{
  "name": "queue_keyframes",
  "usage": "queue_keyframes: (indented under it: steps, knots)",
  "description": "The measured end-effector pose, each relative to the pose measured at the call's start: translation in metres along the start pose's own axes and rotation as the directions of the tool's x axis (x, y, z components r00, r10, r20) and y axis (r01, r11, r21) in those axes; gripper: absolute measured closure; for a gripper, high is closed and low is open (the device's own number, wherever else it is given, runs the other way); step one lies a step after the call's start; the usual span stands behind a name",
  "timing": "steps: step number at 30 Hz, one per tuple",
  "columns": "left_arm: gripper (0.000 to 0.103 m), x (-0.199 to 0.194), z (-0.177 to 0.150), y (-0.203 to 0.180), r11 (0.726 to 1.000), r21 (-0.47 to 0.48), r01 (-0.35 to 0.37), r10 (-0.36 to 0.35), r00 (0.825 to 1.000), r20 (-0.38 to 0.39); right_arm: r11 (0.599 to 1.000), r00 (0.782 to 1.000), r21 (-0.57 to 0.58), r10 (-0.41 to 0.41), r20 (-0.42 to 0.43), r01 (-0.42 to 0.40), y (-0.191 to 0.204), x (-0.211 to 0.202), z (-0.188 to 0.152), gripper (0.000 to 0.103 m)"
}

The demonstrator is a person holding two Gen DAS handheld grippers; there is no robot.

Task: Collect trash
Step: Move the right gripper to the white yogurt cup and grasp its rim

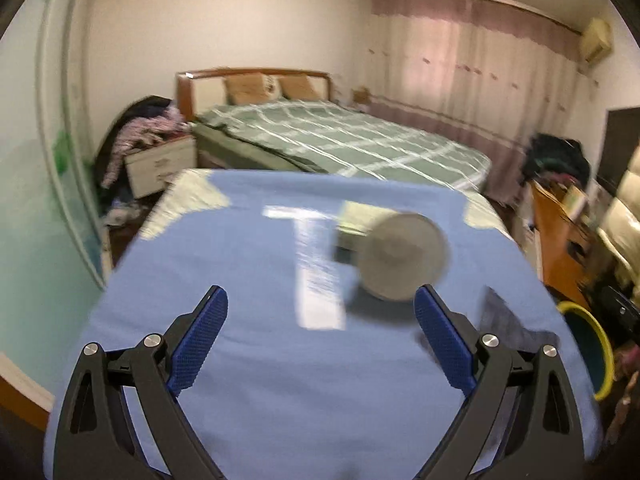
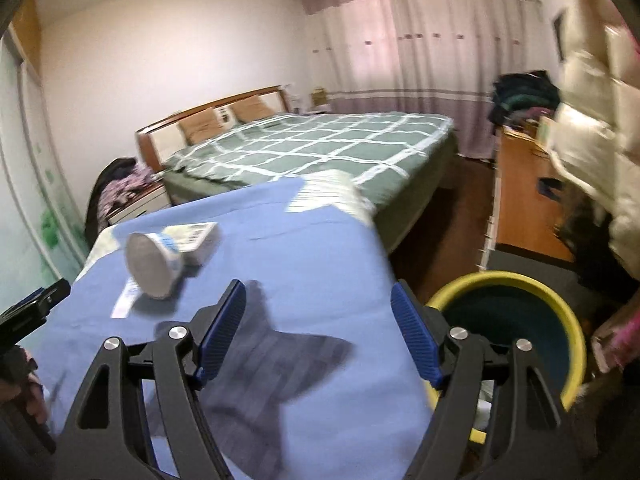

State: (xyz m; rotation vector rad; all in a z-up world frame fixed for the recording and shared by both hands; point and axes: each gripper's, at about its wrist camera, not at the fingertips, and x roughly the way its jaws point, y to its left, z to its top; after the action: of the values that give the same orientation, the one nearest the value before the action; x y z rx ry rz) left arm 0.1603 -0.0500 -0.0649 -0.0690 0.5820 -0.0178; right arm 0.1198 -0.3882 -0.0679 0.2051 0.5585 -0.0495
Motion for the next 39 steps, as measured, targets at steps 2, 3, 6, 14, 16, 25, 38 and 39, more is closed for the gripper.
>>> queue_keyframes:
  steps: [2, 3, 6, 14, 16, 25, 38, 39]
  knots:
    - [0.01, 0.005, 0.001, 0.015, 0.999, -0.006, -0.042, 0.042, 0.999, 0.024, 0.999, 0.999, -0.023, 0.035, -0.004, -0.035, 0.02, 0.008, 0.006, 0.032]
    - [0.01, 0.009, 0.002, 0.025, 0.998, -0.011, -0.065, 0.065, 0.997, 0.035, 0.998, 0.999, -0.036, 0.047, -0.006, -0.047, 0.03, 0.013, 0.01, 0.032]
    - [0.01, 0.02, 0.004, 0.04, 0.994, -0.026, -0.106, 0.107, 0.993, 0.042, 0.994, 0.996, -0.066, 0.083, -0.018, -0.084, 0.055, 0.026, 0.016, 0.032]
    - [0.009, 0.041, 0.0, 0.078, 0.979, -0.114, -0.167, 0.17, 0.985, 0.017, 0.975, 0.986, -0.157, 0.142, -0.091, -0.155, 0.117, 0.072, 0.029, 0.032]
    - [0.009, 0.043, -0.002, 0.08, 0.979, -0.12, -0.162, 0.165, 0.986, 0.015, 0.971, 0.981, -0.169, 0.149, -0.122, -0.169, 0.13, 0.087, 0.029, 0.032]
    - [0.006, 0.043, -0.008, 0.075, 0.98, -0.095, -0.176, 0.178, 0.984, 0.011, 0.973, 0.967, -0.155, 0.137, -0.217, -0.172, 0.154, 0.149, 0.024, 0.054]
    - [0.005, 0.039, -0.008, 0.073, 0.982, -0.101, -0.161, 0.164, 0.986, 0.019, 0.975, 0.966, -0.13, 0.15, -0.211, -0.18, 0.152, 0.154, 0.016, 0.098]
    - [0.005, 0.039, -0.008, 0.072, 0.982, -0.103, -0.16, 0.163, 0.986, 0.018, 0.975, 0.966, -0.125, 0.153, -0.209, -0.182, 0.15, 0.152, 0.016, 0.098]
